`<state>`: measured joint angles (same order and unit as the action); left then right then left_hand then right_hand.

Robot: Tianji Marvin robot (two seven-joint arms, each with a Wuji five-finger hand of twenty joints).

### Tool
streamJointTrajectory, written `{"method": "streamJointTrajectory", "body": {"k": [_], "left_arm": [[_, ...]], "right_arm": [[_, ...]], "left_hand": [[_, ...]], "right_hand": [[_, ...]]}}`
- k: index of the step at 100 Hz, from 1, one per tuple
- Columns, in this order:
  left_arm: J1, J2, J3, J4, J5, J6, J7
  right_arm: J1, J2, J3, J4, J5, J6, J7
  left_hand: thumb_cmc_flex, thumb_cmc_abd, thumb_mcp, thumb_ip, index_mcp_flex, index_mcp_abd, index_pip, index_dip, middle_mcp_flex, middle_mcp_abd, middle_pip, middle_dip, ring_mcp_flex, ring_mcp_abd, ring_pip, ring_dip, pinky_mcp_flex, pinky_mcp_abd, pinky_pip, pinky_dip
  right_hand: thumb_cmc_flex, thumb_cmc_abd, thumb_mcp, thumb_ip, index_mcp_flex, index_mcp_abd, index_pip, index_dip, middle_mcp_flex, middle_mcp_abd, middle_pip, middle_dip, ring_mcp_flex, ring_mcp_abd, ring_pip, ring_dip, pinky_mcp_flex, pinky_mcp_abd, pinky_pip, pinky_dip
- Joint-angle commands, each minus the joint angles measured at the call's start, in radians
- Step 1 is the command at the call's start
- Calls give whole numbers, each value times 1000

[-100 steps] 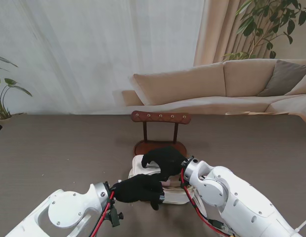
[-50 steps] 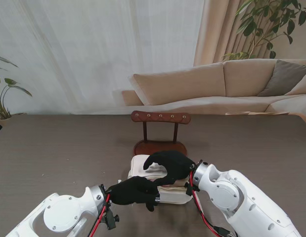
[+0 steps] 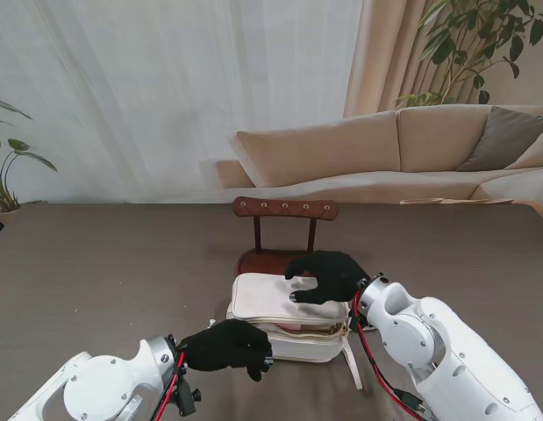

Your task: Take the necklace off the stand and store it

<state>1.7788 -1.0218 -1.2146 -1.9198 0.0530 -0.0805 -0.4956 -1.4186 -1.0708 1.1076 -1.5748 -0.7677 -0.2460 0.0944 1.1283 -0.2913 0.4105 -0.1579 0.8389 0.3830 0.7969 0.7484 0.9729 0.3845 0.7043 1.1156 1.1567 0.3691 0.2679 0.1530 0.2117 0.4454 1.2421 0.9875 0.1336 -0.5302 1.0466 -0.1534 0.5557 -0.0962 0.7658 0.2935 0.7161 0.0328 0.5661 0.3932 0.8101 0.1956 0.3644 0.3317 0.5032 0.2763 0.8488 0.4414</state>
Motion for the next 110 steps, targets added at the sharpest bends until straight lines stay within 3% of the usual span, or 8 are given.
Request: {"method": "streamJointTrajectory", "body": {"k": [1,33,55,78,110], "left_arm": [[11,1,-4,-4,2,7,-16],[27,0,-15,-13,20,21,-9],[40,1,-26,-24,39,31,-8],[52,0,-36,-29,63,44,-1],[68,-3,-51,-23,103,58,18]], "right_arm": [[2,6,18,19,8,22,6],[5,21,76,54,-96,73,28],[0,37,102,49,-145,95,113],[-6,52,107,43,-124,107,226],[0,54,51,53,49,83,290]], "left_hand": [[17,0,0,26,31,-48,31,2,37,-14,5,-5,2,-29,-19,-4,-19,-57,78,11],[18,1,-1,26,31,-47,31,2,38,-15,7,-5,4,-26,-18,-4,-17,-56,79,10],[17,1,-1,26,31,-48,32,2,37,-16,7,-5,6,-29,-17,-4,-16,-57,80,10],[17,1,-1,26,31,-48,32,3,37,-15,7,-6,9,-29,-16,-3,-16,-57,80,10],[18,0,0,26,31,-46,33,2,38,-15,9,-6,6,-28,-17,-4,-16,-56,80,9]], "right_hand": [[-22,22,-26,33,24,-7,-4,13,23,23,7,1,28,-1,8,13,-181,18,37,24],[-44,58,-79,42,32,37,-5,22,58,37,23,26,78,9,66,44,-154,23,105,26],[-82,148,-192,65,77,70,3,36,102,45,49,61,131,7,132,84,-121,19,159,34],[-117,221,-264,88,217,66,20,62,199,50,52,85,208,0,185,112,-88,18,196,46],[-108,237,-185,89,291,57,3,96,262,38,39,111,248,-6,200,130,-75,13,219,49]]}}
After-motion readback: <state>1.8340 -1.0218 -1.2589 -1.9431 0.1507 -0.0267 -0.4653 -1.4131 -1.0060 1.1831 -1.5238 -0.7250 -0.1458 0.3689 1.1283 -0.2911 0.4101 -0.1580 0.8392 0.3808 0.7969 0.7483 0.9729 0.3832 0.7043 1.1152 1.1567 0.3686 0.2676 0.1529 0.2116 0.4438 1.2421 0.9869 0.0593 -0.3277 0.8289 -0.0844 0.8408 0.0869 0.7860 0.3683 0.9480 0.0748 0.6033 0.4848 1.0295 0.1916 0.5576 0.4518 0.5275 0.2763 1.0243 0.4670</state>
